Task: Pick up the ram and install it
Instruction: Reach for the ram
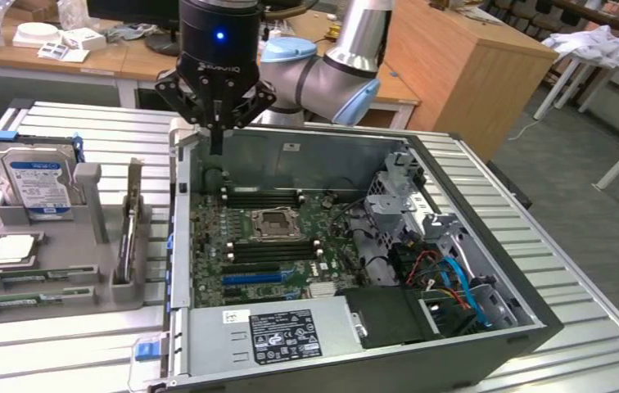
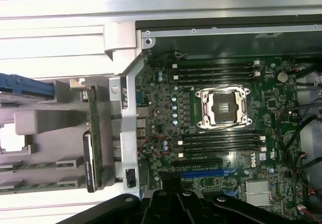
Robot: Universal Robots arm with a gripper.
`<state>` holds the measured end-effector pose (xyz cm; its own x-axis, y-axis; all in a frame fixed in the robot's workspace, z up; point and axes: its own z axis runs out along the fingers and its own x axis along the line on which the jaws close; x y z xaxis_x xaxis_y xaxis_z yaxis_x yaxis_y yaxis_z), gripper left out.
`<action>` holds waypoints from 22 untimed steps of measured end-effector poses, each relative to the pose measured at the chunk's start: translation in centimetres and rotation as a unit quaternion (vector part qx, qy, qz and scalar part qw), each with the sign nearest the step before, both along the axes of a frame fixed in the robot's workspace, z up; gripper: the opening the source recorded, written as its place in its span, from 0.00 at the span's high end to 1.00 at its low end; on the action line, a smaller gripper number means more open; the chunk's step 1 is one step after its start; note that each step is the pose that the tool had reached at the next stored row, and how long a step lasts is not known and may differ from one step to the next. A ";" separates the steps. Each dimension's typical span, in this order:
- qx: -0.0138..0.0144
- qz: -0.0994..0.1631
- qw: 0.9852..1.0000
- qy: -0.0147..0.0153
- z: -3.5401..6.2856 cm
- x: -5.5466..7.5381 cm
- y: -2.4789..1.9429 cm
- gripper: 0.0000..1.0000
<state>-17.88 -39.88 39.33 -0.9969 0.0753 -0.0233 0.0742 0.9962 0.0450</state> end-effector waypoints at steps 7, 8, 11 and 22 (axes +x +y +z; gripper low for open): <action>0.000 0.000 1.000 0.000 -0.01 -0.9 0.00 0.89; 0.000 0.000 1.000 0.000 -0.01 -1.0 0.01 0.89; 0.000 0.000 1.000 0.000 -0.01 -1.4 0.01 0.89; 0.000 0.000 1.000 0.000 -0.02 -2.4 0.02 0.89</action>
